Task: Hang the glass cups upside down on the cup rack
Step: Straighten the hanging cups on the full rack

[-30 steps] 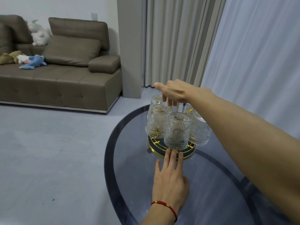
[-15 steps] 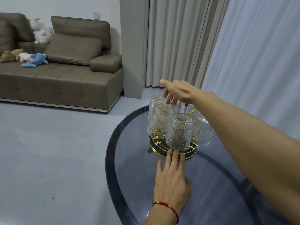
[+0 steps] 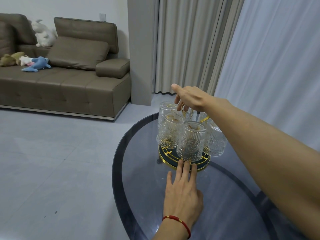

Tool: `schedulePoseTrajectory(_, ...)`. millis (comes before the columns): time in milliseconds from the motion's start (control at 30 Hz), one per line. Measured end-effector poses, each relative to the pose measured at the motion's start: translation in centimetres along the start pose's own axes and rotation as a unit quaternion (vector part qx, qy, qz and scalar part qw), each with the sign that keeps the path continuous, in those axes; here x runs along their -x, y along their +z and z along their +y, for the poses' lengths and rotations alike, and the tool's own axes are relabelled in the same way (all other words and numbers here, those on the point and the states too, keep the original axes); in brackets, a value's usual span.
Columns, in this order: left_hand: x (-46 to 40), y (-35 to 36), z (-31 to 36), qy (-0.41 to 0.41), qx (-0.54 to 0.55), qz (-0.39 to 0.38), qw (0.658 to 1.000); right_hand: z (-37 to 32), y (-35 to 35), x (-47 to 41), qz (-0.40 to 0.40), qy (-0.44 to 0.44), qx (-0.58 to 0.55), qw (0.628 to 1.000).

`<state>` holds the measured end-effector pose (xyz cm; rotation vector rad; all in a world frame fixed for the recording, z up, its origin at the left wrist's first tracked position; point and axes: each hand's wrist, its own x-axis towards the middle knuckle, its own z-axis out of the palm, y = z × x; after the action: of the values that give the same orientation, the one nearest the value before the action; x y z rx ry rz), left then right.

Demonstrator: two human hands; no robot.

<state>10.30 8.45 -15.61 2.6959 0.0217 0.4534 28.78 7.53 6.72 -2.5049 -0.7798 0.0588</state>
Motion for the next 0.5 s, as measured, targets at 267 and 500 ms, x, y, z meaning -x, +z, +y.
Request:
schedulePoseTrajectory(267,0.0,0.0,0.0,-0.001,-0.003,-0.001,1.0,0.1,-0.2,0.1,-0.004,0.004,-0.001,1.0)
schedulePoseTrajectory(500,0.0,0.0,0.0,-0.003,-0.002,-0.003,1.0,-0.5,-0.4,2.7,0.162,-0.092,0.07,0.98)
